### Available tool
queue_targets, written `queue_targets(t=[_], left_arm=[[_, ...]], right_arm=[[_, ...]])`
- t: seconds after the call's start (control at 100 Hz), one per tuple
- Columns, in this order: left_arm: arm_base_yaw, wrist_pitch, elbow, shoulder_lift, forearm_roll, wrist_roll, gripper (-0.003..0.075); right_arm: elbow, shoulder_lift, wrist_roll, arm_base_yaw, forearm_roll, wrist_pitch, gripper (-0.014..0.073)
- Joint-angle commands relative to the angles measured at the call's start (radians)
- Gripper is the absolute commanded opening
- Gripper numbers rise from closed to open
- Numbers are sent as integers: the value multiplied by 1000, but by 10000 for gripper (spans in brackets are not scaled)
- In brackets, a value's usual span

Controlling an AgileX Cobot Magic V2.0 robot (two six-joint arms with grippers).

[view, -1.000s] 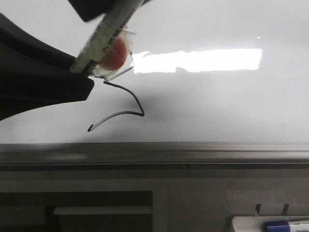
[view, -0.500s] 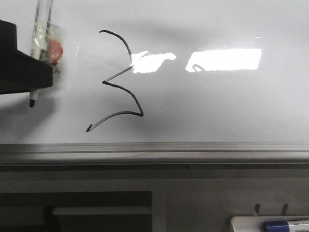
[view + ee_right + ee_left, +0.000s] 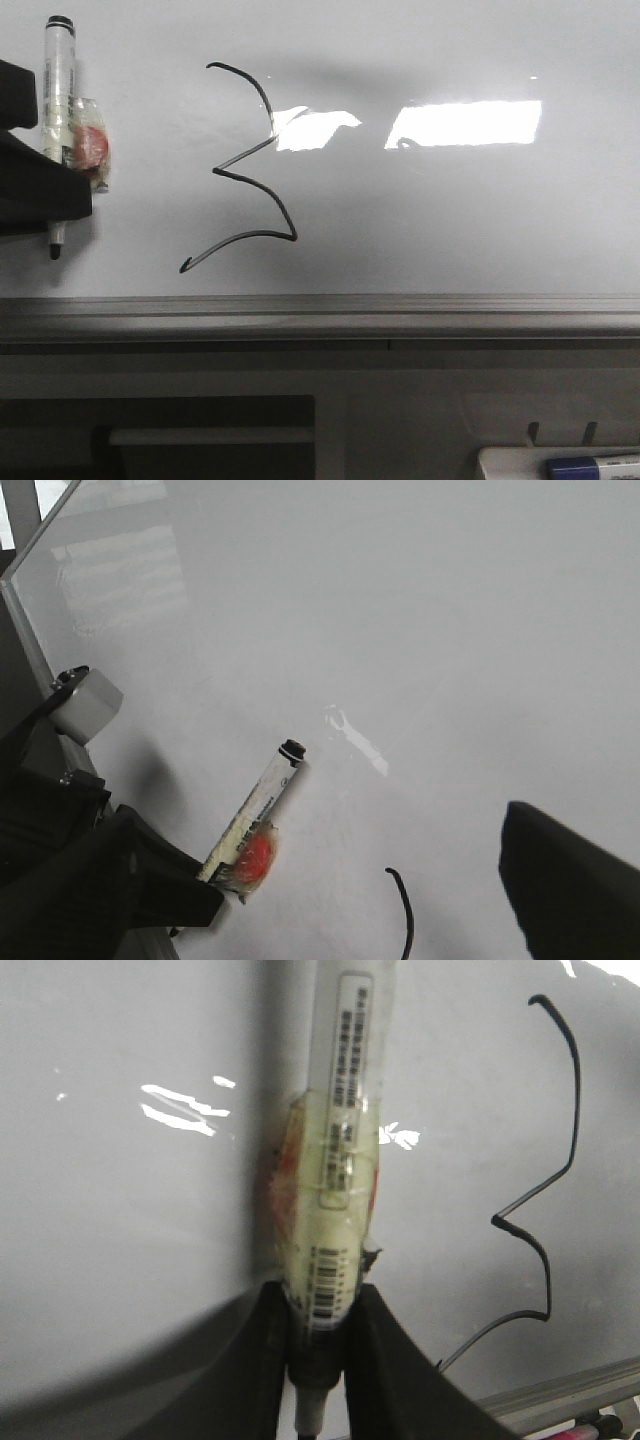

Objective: Write number 3 on whiteboard

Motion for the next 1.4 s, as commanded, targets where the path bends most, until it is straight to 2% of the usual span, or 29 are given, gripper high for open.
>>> queue_targets(t=[0.0,0.33,0.42,0.52,0.58,0.65,0.9,0.95,1.0,1.07,1.1,1.15,1.17,1.22,1.31,1.39], left_arm=[[23,-37,-25,7,-10,-8,-21],[23,-44,-25,7,-10,-8,-9],[23,-44,-25,5,-10,-8,83],[23,-61,-25,3,-10,-8,262],[23,-74,-25,3,-10,-8,340],[23,-89,-25,2,-10,-8,369],[23,-90,-25,-77,31,-8,368],[23,-88,-25,-110,52,-8,368],[23,-83,-25,-153,76,-8,368],[23,-72,-25,-222,120,-8,365],[23,-66,-25,-251,139,-5,358],[23,-64,-25,-302,175,6,318],[23,-64,-25,-324,189,13,289],[23,-64,-25,-373,214,30,196],[23,-64,-25,-463,246,88,-24],[23,-62,-25,-520,257,131,-21]], right_arm=[[-37,-27,-4,-5,8,-45,650],[-37,-27,-4,-5,8,-36,650],[-37,-27,-4,-5,8,-36,650],[-37,-27,-4,-5,8,-36,650],[-37,-27,-4,-5,8,-36,650],[-37,-27,-4,-5,8,-36,650],[-37,-28,-4,-5,9,-32,645],[-37,-30,-4,-5,17,-32,606],[-37,-30,-4,-5,23,-32,517],[-37,-37,-4,-5,24,-20,296],[-35,-45,-4,-5,24,-18,162],[-28,-56,-4,-5,24,-21,-21],[-21,-65,-4,-5,24,-30,-68],[-2,-83,-4,-5,24,-61,-60],[46,-130,-4,-5,24,-133,-61],[96,-182,-4,-5,19,-174,-61]])
